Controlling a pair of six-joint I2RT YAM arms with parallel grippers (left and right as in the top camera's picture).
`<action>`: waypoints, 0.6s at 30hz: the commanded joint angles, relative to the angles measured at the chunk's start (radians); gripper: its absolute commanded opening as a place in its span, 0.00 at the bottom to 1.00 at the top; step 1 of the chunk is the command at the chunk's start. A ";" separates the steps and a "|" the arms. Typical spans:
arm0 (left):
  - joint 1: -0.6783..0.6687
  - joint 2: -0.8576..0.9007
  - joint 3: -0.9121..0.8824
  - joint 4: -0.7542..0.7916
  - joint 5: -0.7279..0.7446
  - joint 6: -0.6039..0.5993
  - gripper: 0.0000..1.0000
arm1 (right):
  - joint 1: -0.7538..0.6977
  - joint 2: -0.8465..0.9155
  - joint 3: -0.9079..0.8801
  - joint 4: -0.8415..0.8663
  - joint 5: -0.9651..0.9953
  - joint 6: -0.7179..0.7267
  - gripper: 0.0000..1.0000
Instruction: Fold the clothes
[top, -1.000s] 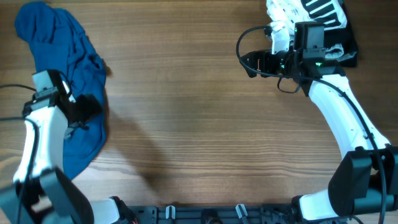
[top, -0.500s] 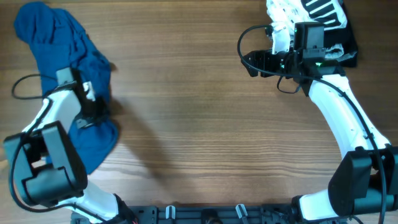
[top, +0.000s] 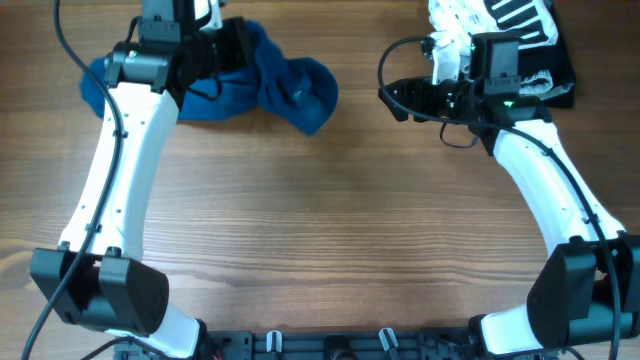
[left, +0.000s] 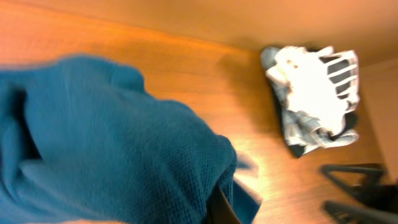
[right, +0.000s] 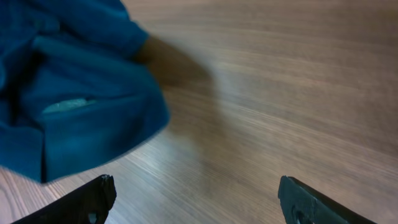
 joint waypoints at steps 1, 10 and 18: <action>-0.045 -0.042 0.104 0.021 0.031 -0.016 0.04 | 0.044 0.010 0.026 0.046 -0.045 0.002 0.90; -0.070 -0.074 0.128 0.037 0.031 -0.042 0.04 | 0.223 0.098 0.026 0.279 -0.011 0.112 0.92; -0.105 -0.136 0.128 0.033 0.031 -0.043 0.04 | 0.250 0.246 0.026 0.541 -0.043 0.277 0.92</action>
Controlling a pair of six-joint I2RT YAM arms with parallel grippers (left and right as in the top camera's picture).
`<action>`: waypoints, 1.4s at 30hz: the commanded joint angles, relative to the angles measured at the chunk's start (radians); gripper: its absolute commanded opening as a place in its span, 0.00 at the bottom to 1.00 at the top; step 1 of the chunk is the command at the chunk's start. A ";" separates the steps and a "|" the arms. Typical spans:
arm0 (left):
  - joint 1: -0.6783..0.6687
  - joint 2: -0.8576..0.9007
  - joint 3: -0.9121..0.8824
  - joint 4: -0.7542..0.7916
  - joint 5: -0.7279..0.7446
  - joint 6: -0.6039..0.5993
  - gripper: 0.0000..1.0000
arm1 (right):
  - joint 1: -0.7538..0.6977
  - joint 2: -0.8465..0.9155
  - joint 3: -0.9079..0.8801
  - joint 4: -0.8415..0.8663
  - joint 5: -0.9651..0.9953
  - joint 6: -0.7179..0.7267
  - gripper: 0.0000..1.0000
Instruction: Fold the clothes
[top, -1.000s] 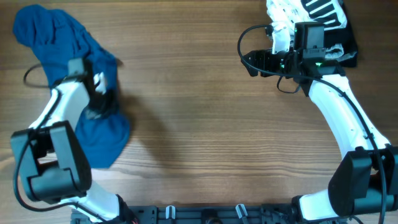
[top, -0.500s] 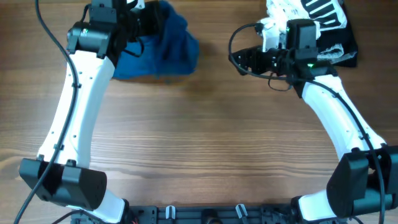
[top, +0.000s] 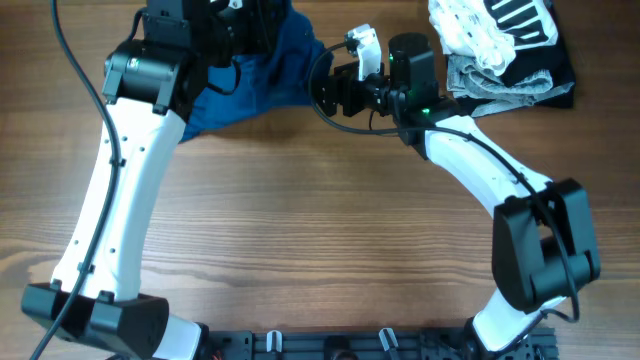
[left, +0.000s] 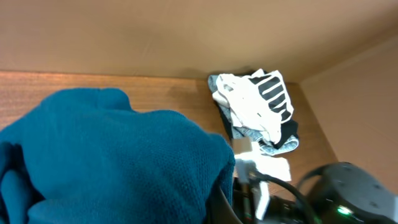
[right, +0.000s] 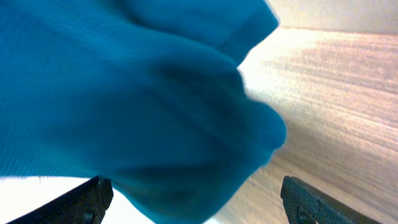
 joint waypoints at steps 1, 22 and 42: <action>-0.012 -0.069 0.037 0.010 0.024 -0.007 0.04 | 0.008 0.050 0.016 0.088 -0.024 0.102 0.90; -0.100 -0.590 0.037 0.010 -0.443 0.007 0.04 | -0.098 -0.697 0.203 -0.605 0.222 -0.269 0.04; 0.017 0.203 0.037 -0.039 -0.603 0.094 0.04 | -0.182 -0.023 0.210 -0.321 0.351 -0.271 0.05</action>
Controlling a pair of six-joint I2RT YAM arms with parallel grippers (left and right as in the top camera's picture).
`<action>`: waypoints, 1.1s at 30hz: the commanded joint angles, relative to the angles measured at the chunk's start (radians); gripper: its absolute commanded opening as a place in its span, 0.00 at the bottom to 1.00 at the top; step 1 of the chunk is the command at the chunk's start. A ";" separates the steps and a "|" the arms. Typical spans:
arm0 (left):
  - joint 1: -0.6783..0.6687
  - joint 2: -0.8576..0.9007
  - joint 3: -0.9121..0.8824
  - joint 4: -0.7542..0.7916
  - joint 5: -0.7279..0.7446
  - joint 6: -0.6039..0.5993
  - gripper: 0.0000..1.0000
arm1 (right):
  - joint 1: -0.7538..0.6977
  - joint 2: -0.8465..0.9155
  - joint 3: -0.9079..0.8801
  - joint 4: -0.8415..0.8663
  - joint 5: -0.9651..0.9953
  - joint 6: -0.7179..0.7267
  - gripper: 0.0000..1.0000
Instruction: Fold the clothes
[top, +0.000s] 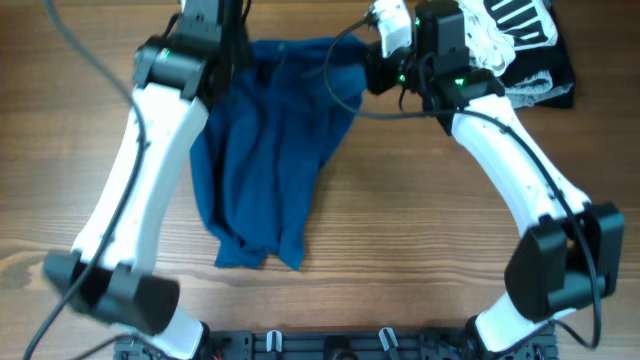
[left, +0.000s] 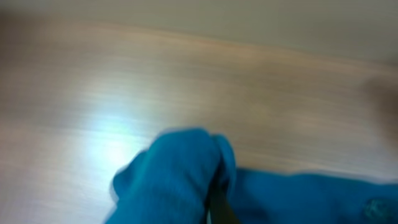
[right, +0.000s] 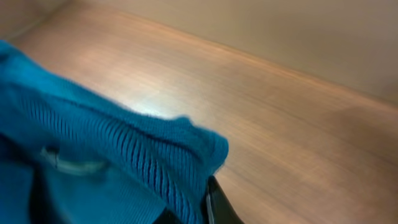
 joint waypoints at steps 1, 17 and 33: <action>0.065 0.150 0.026 0.204 0.119 0.076 0.04 | -0.117 0.047 -0.001 0.082 0.129 0.022 0.05; 0.166 0.143 -0.011 -0.457 0.345 0.189 0.58 | -0.165 0.011 0.036 -0.248 -0.048 0.067 1.00; 0.188 0.146 -0.754 0.177 0.557 0.216 0.63 | -0.158 0.012 0.035 -0.280 -0.040 0.045 1.00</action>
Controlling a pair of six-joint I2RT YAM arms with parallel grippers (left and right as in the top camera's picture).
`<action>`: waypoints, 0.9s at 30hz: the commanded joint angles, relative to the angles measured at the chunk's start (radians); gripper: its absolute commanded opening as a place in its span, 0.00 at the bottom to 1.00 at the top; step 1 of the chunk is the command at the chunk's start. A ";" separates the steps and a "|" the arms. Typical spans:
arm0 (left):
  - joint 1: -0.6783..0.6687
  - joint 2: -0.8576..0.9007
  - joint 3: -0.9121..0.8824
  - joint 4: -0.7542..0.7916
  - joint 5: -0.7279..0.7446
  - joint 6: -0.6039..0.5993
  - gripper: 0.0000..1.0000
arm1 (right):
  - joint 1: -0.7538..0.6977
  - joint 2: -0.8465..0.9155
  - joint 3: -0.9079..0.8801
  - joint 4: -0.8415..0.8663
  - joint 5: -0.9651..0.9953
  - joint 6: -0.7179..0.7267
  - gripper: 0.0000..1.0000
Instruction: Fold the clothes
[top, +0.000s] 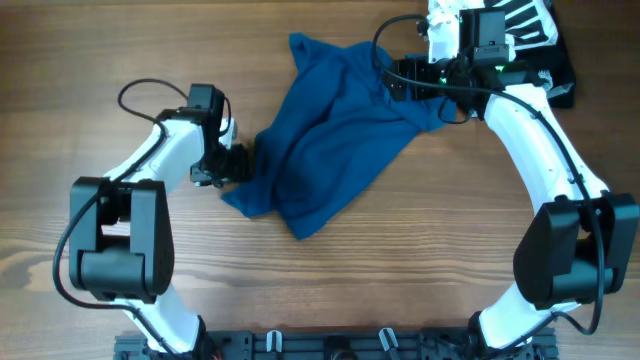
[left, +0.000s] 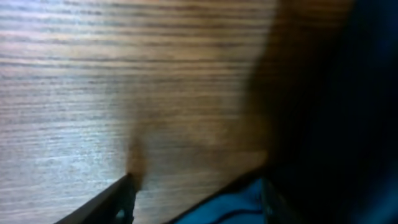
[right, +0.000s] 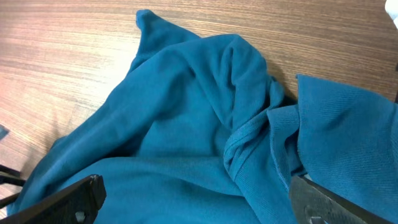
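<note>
A blue knit garment (top: 335, 140) lies rumpled on the wooden table, running from the top middle down to the left. My left gripper (top: 240, 163) sits low at its left edge. In the left wrist view the left gripper (left: 196, 202) is open, with a bit of the blue fabric (left: 239, 208) lying between its spread fingers. My right gripper (top: 395, 85) hovers over the garment's upper right part. In the right wrist view the right gripper (right: 199, 199) is open above the garment's folds (right: 186, 130), holding nothing.
A pile of white, black and grey clothes (top: 510, 40) lies at the table's top right corner, just behind the right arm. Bare wood (top: 320, 290) stretches across the front of the table.
Both grippers were shut on the garment's top edge, holding it stretched. Now both are open and the garment lies slack on the table. The left gripper has moved down to its left edge.
The garment was bunched at the top left under my left gripper, with the right gripper open and apart. Then it was lifted, with the right gripper open at its edge. Then both held it spread. Now it lies released, rumpled mid-table.
</note>
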 joint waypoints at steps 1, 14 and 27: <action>-0.014 0.008 -0.068 0.049 0.123 0.017 0.62 | 0.002 -0.024 0.018 0.004 -0.013 -0.014 1.00; -0.054 0.008 -0.066 -0.123 0.169 0.016 0.04 | 0.002 -0.024 0.018 0.020 -0.013 -0.014 1.00; 0.439 -0.059 0.408 -0.076 0.000 -0.063 0.04 | 0.007 -0.020 0.016 0.005 -0.013 -0.013 1.00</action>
